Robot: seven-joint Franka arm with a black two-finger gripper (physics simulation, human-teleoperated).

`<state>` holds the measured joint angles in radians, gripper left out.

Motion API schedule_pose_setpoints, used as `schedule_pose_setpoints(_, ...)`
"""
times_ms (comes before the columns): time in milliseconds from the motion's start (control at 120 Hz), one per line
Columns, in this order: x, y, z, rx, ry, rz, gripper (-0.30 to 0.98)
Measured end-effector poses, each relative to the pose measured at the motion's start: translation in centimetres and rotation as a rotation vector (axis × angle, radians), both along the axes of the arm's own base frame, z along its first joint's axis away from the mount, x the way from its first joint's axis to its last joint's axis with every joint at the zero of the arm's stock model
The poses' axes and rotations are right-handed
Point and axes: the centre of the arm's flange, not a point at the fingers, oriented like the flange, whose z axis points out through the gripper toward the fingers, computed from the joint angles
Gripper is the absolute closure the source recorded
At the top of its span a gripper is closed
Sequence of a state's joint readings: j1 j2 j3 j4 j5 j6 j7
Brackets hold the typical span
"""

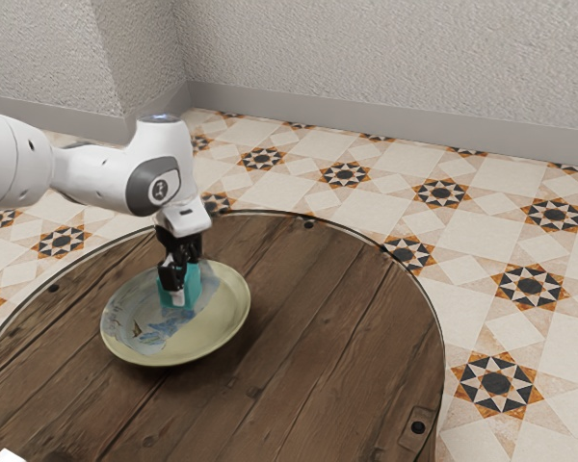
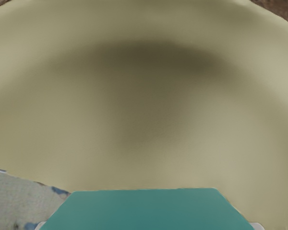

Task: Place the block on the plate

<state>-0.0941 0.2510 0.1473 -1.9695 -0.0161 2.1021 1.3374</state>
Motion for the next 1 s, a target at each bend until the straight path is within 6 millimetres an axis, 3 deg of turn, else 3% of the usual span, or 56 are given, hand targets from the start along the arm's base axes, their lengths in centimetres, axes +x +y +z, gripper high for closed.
schedule_pose_setpoints(150,0.2,0.9,-4.1,0.016,0.045,0.007,0.29)
schedule_pose_setpoints(267,0.3,0.7,-4.4,0.015,0.04,0.003,0.19)
schedule_pose_setpoints(333,0.5,0.3,-3.6,0.012,0.022,-0.001,0.14)
schedule_pose_setpoints(433,0.5,-0.7,-0.3,0.002,-0.031,-0.013,0.09)
schedule_pose_setpoints(533,0.7,-3.5,3.6,-0.01,-0.092,-0.046,0.05)
schedule_pose_setpoints(642,2.9,-6.0,10.6,-0.017,-0.182,-0.057,0.03)
schedule_pose_setpoints(817,4.2,-6.6,20.7,-0.02,-0.256,-0.023,0.01)
schedule_pose_setpoints(883,3.8,-6.9,22.2,-0.017,-0.243,-0.017,0.01)
schedule_pose_setpoints(1000,3.2,-7.0,22.3,-0.018,-0.2,0.004,0.01)
